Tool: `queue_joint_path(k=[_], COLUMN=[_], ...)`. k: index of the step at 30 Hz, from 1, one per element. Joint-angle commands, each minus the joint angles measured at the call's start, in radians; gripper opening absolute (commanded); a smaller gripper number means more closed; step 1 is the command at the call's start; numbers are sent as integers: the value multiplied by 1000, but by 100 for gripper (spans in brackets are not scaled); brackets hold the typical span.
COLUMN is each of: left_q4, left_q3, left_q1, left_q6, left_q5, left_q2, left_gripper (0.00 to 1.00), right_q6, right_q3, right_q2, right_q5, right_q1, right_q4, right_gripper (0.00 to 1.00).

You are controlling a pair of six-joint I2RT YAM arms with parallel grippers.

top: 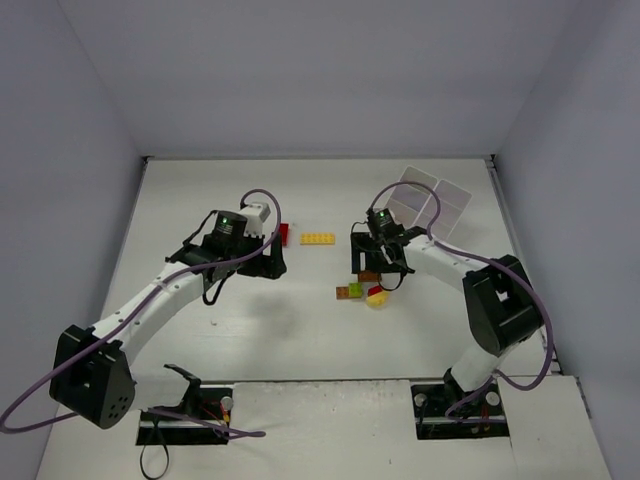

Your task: Sort the legos into containers by color

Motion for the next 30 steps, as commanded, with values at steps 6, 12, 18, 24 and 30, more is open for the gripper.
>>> queue_joint_path(k=[6,12,18,24,30], left_q4=[43,40,39,39,39], left_q3=[26,27,29,29,30], left_q1=[5,6,6,6,5], left_q6=[4,4,4,5,5], left_q5=[13,15,16,16,21], left_q2=[3,6,6,4,3], left_gripper=[83,83,83,83,83], right_q6=[39,61,79,90,110], right_q3=[30,30,25,25,48], right_q2=[49,72,74,22,-115], right_q5=[92,122,146,200,418], right_q1=[27,32,32,32,16], right_q4=[28,32,37,40,42], right_gripper=[78,75,58,18,13])
